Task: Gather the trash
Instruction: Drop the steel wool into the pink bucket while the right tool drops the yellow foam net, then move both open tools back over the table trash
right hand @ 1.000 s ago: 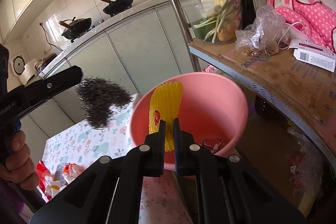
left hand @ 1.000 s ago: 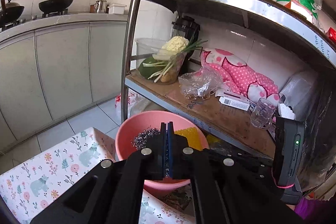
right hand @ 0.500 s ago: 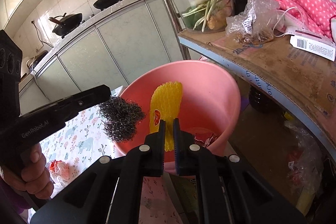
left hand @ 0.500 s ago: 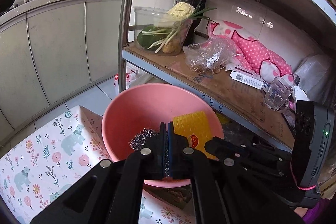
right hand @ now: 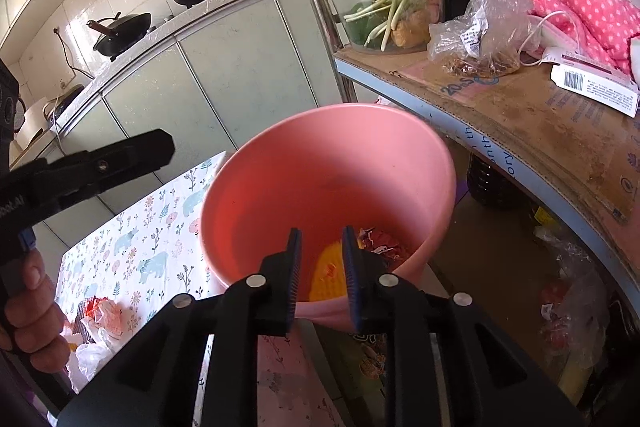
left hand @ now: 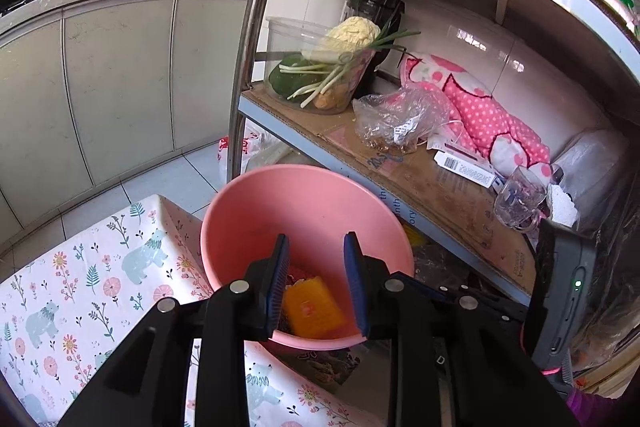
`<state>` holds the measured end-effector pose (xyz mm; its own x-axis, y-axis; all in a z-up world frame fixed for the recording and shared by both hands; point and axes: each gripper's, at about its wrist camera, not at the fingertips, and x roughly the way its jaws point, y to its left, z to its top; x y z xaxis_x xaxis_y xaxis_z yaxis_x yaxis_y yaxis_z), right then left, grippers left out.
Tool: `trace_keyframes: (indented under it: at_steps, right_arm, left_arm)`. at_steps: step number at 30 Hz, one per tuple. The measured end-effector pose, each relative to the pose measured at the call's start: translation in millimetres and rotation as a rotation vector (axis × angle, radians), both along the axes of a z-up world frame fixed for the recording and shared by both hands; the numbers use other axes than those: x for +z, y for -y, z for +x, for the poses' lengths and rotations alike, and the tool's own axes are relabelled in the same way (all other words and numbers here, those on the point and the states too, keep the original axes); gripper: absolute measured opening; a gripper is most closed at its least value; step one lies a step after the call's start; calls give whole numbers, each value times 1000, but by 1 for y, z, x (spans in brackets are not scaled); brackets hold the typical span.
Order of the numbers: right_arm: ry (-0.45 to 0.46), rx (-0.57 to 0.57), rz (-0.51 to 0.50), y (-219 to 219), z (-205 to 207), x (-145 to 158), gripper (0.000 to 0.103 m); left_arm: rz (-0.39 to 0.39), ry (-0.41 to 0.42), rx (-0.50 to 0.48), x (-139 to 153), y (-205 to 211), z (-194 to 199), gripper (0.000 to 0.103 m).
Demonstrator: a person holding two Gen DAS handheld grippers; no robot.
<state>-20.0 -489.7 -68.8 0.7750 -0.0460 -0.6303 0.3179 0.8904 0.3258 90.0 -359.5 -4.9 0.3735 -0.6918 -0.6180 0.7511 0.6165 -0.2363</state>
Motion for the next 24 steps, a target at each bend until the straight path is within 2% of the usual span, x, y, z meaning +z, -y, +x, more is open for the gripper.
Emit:
trace_keyframes:
  at_steps: [5,12,14,16,21,24]
  right_arm:
    - [34,18,-20,-7,-8,11,21]
    - [111,78,-80,-31,-21,36,22]
    - [135,101,-104,-41,-26,44,25]
    - [156,121,-122,-51,-30,51,28]
    - [190,174,-167,-75,-36,68,30]
    - [202,204,-162,-86,-38,73,32]
  left_arm:
    - [-29,24,3,19,-13,-11,27]
    - [-55,112,27,49,-44,-31,30]
    - [-71,126,42,57,-57,-37,34]
    - [-84,127,54,62,-66,-39,35]
    - [-93,147,81,72,-91,-49,35]
    - [-94,159,97,75,-105,-55,35]
